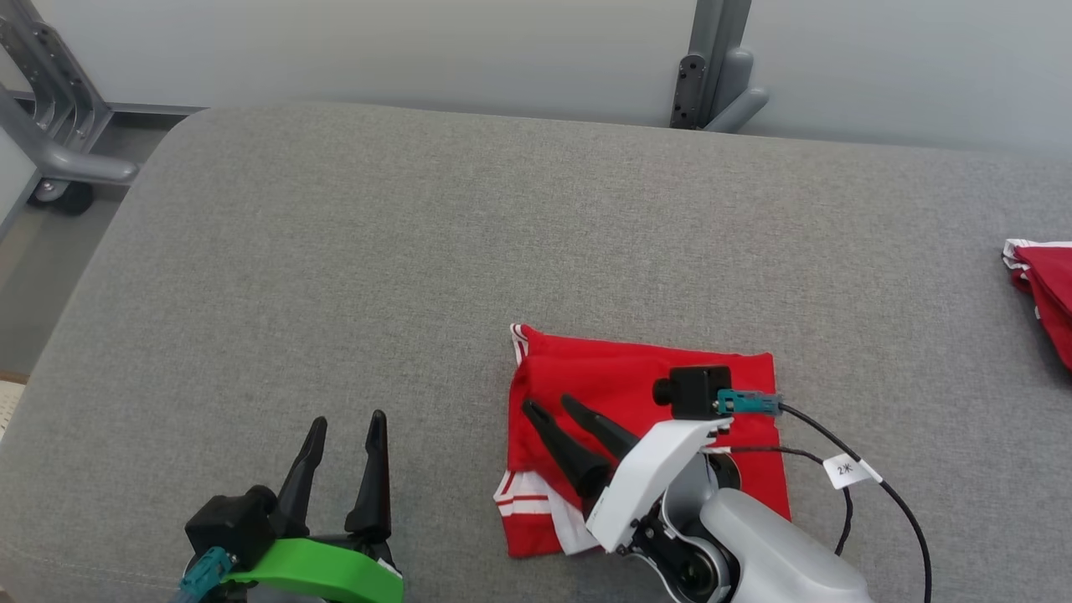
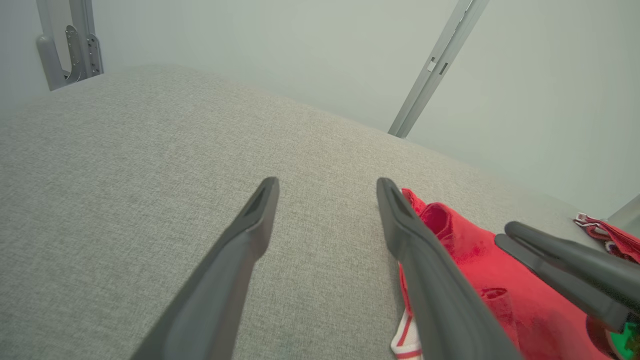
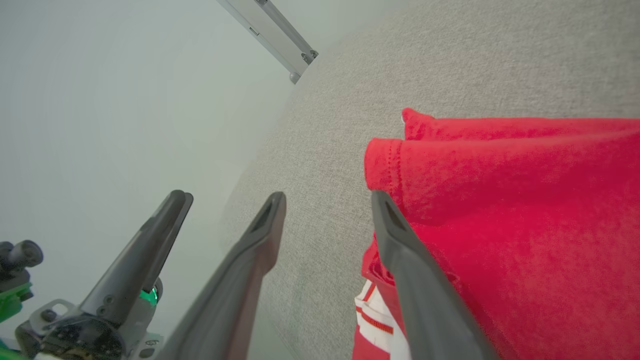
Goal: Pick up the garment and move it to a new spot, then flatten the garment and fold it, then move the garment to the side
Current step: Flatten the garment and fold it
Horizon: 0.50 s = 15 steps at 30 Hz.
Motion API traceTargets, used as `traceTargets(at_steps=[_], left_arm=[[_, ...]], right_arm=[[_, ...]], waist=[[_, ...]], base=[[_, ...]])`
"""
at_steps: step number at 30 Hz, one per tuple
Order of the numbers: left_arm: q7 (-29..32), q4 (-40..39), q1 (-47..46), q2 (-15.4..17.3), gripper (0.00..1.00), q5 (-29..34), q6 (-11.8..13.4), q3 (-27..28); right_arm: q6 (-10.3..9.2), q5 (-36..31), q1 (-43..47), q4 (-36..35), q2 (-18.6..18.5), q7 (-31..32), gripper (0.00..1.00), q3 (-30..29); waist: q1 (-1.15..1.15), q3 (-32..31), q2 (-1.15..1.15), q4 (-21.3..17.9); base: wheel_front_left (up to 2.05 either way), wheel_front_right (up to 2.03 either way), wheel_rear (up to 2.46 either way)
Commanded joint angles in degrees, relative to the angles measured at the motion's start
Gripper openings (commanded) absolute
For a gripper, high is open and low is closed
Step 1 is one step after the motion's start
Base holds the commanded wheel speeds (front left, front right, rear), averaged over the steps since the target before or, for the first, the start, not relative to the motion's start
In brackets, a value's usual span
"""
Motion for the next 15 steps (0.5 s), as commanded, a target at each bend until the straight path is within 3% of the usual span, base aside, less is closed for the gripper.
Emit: traceTargets(at_steps=[1, 9, 15], left_arm=[[-0.1, 0.1, -1.0, -0.1, 1.0, 0.4, -0.3, -0.1], [-0.1, 0.2, -0.5, -0.1, 1.0, 0.2, -0.1, 0.0], [-0.1, -0.5, 0.2, -0.3, 1.0, 0.5, 0.3, 0.1]], right_arm=[[0.01, 1.8, -1.7, 1.0, 0.0, -1.6, 1.0, 1.6], [0.01, 4.2, -5.4, 3.8, -0.1, -7.4, 1.0, 5.0], [0.01, -3.6, -7.3, 7.2, -0.4, -12.2, 1.0, 0.3]], waist=[[0.0, -0.1, 0.1, 0.1], [0.0, -0.4, 0.1, -0.3], [0.0, -0.6, 0.1, -1.8]], base=[[0.0, 0.0, 0.0], [0.0, 0.0, 0.0], [0.0, 0.0, 0.0]])
